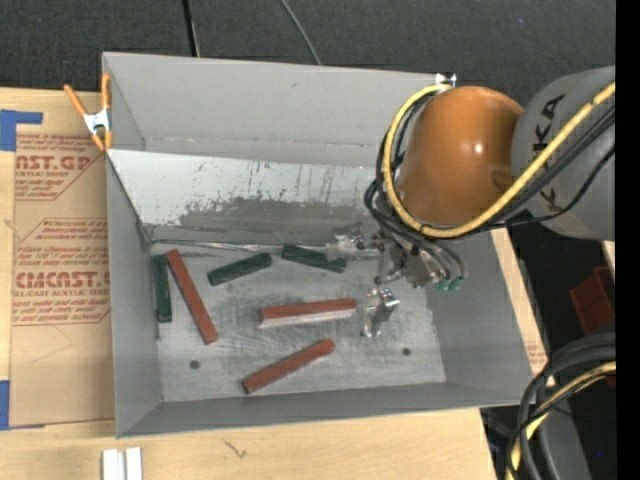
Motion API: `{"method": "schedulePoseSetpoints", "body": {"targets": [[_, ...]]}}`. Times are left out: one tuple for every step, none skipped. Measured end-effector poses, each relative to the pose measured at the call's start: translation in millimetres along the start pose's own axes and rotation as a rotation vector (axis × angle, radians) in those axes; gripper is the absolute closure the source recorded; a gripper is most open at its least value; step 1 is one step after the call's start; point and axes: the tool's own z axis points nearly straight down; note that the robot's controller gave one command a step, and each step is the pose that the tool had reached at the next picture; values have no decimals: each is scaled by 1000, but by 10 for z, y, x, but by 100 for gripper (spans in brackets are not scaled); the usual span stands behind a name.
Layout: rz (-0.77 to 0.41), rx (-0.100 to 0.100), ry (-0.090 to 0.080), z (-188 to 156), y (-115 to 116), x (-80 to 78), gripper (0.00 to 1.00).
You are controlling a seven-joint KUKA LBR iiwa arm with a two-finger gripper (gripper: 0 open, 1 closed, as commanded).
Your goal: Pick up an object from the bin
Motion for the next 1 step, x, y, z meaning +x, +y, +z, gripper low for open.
{"method": "schedulePoseSetpoints", "body": {"targets": [[-82,0,3,755,15,-77,0]]}}
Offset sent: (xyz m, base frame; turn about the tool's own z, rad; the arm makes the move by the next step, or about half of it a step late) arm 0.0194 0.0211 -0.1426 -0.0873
